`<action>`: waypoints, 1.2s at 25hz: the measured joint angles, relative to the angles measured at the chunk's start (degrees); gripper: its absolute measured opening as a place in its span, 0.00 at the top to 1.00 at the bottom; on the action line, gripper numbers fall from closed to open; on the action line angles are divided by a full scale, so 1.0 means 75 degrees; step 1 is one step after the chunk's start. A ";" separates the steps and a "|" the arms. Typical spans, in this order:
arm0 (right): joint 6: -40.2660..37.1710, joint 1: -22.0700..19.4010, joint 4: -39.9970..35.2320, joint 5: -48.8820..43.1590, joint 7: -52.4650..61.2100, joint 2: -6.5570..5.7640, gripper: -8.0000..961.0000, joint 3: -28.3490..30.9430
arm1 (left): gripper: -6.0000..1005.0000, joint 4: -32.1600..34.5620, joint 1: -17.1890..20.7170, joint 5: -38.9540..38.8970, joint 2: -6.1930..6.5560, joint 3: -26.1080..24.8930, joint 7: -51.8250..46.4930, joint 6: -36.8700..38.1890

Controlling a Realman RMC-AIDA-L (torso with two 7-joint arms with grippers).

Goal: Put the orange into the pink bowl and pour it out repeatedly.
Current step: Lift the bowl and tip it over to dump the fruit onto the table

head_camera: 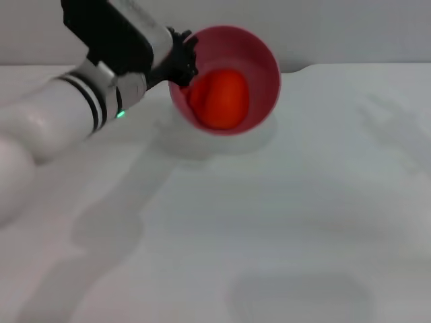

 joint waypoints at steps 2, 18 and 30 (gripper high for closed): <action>-0.0702 0.0038 0.0374 0.0435 -0.0298 -0.0001 0.56 0.0221 | 0.95 -0.0042 0.0302 0.0000 -0.0014 0.0421 0.0501 -0.1014; -0.2123 0.0161 0.1111 0.1116 -0.0579 0.0005 0.56 0.0477 | 0.95 -0.1573 0.0371 -0.0007 -0.0065 0.3285 0.2828 -0.6475; -0.2515 0.0575 0.1609 0.1149 -0.0586 -0.0009 0.56 0.0454 | 0.95 -0.1871 0.0186 -0.0089 -0.0078 0.3497 0.2768 -0.7429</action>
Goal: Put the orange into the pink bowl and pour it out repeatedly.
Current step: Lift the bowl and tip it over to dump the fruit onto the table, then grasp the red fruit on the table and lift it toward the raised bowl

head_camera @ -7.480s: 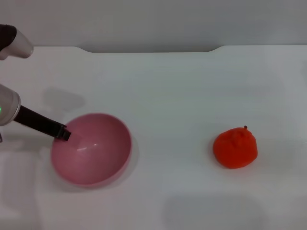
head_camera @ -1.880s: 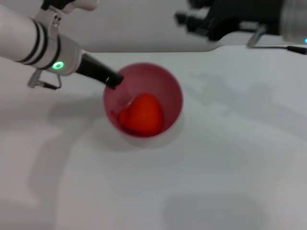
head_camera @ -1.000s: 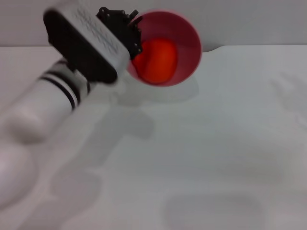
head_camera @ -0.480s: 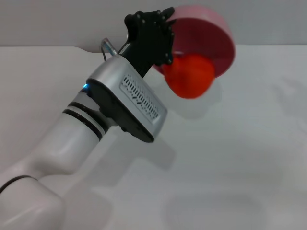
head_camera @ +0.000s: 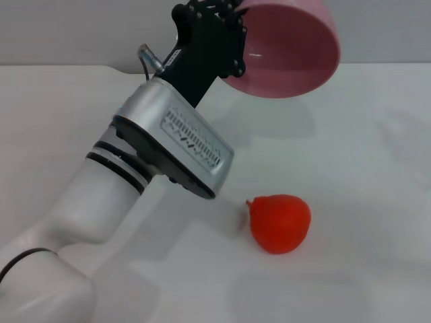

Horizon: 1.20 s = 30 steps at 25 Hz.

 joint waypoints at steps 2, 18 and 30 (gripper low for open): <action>-0.0002 0.0007 0.0010 0.0000 -0.0001 -0.0001 0.56 -0.0007 | 0.95 0.0005 -0.0002 -0.0027 0.0001 -0.0014 -0.0103 0.0021; -0.0019 -0.0007 0.0296 -0.0023 0.0150 -0.0032 0.54 0.0029 | 0.95 0.0652 -0.1962 -0.0840 0.0105 -0.4699 -0.4104 0.8765; 0.0792 0.0763 -0.0307 -0.4932 0.3609 -0.0993 0.53 0.0267 | 0.95 -0.0470 -0.3445 -0.1051 0.0309 -0.9057 -0.2533 1.4551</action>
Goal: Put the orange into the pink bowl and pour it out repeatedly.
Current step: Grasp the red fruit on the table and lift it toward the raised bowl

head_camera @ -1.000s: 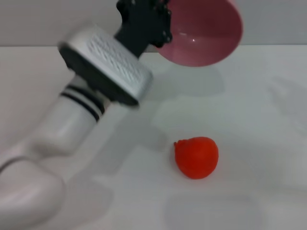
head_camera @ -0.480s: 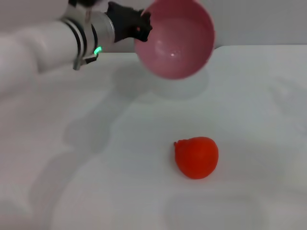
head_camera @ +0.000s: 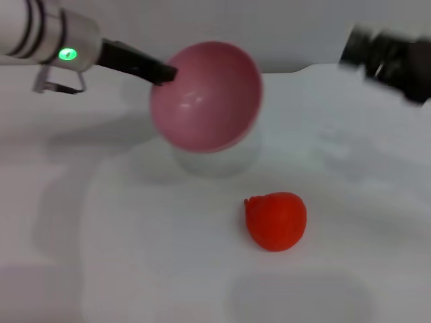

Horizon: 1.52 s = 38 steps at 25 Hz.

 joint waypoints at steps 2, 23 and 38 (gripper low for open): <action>-0.0016 0.0048 -0.0623 -0.1308 0.0801 -0.0006 0.52 0.0212 | 0.95 -0.0002 0.0097 0.0072 0.0244 -0.0300 -0.0130 0.0309; -0.0125 0.1929 -0.2475 -0.7760 0.3583 0.1010 0.37 0.0026 | 0.95 -0.0017 0.0636 0.0838 0.0543 -0.0682 -0.0726 0.0351; 0.0783 0.2336 -0.0920 -0.8107 0.3627 0.0990 0.37 -0.1075 | 0.95 -0.0076 0.0640 0.0835 0.0440 -0.0619 -0.0730 0.0373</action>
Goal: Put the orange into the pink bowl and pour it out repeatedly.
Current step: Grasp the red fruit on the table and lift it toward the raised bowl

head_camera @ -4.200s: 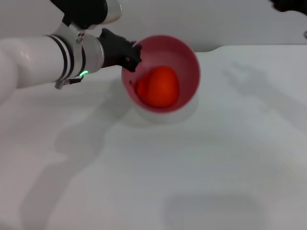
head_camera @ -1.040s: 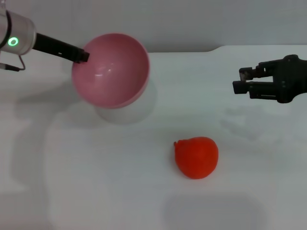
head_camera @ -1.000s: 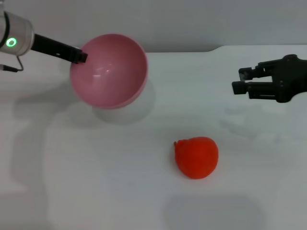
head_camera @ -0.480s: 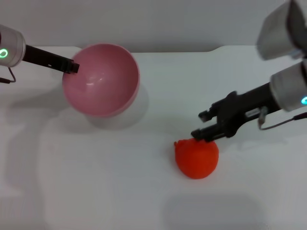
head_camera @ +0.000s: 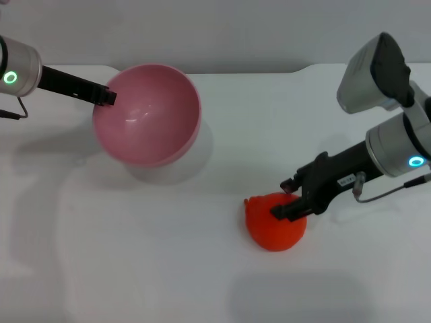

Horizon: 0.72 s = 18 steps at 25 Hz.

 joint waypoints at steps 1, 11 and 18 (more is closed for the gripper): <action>0.0023 0.0015 0.0102 -0.0003 0.0000 0.0000 0.37 -0.0033 | 0.95 0.0000 -0.0008 0.0000 -0.0008 0.0000 0.0000 -0.0004; 0.0932 0.0274 0.1219 0.0040 0.0070 0.0042 0.37 -0.0563 | 0.95 0.0012 -0.0162 0.0000 -0.0086 0.0027 0.0073 0.0020; 0.1096 0.0226 0.1104 0.0043 0.0149 0.0049 0.39 -0.0574 | 0.95 0.0013 -0.0170 0.0000 -0.0088 0.0033 0.0097 -0.0007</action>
